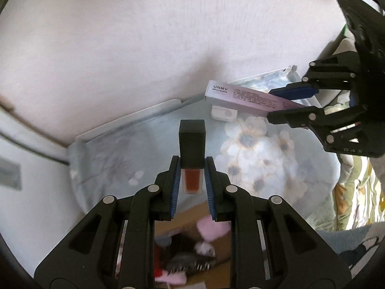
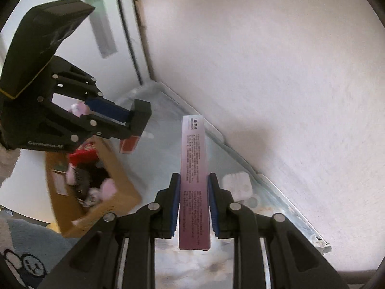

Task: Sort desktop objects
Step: 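Carry the lipstick and pink box into the cardboard box and release both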

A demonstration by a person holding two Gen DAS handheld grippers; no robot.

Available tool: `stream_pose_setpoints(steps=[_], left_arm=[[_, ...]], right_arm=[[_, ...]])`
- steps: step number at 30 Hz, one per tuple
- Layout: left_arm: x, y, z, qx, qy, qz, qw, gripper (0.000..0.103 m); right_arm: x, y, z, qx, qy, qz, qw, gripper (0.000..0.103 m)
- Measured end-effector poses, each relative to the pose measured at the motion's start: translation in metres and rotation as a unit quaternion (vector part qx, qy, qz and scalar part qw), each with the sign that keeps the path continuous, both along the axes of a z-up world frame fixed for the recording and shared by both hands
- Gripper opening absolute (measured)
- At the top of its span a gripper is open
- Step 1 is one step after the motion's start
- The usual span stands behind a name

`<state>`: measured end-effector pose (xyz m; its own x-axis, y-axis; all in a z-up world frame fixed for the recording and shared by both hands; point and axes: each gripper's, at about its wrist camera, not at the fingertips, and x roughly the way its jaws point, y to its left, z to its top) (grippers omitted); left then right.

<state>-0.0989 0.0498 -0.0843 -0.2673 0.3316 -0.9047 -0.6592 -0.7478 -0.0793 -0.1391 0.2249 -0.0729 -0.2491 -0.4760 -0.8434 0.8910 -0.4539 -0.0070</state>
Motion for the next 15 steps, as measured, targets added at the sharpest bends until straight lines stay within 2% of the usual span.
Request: stream_pose_setpoints(steps=[4,7,11,15], left_arm=[[0.027,-0.041,0.024,0.010,0.018,0.017,0.9996,0.018],[0.040,-0.068,0.031,0.015,0.021,0.034,0.9991,0.018],[0.062,-0.107,0.022,0.019,0.011,0.065,0.9976,0.018],[0.078,-0.145,0.007,0.022,-0.009,0.099,0.9948,0.018]], right_arm=[[0.037,-0.014,0.020,-0.003,0.007,0.017,1.000,0.021],[0.059,-0.028,0.017,-0.010,0.007,0.034,0.999,0.021],[0.102,-0.053,0.013,-0.015,-0.002,0.067,0.998,0.021],[0.133,-0.083,-0.004,-0.012,-0.013,0.092,0.996,0.021]])
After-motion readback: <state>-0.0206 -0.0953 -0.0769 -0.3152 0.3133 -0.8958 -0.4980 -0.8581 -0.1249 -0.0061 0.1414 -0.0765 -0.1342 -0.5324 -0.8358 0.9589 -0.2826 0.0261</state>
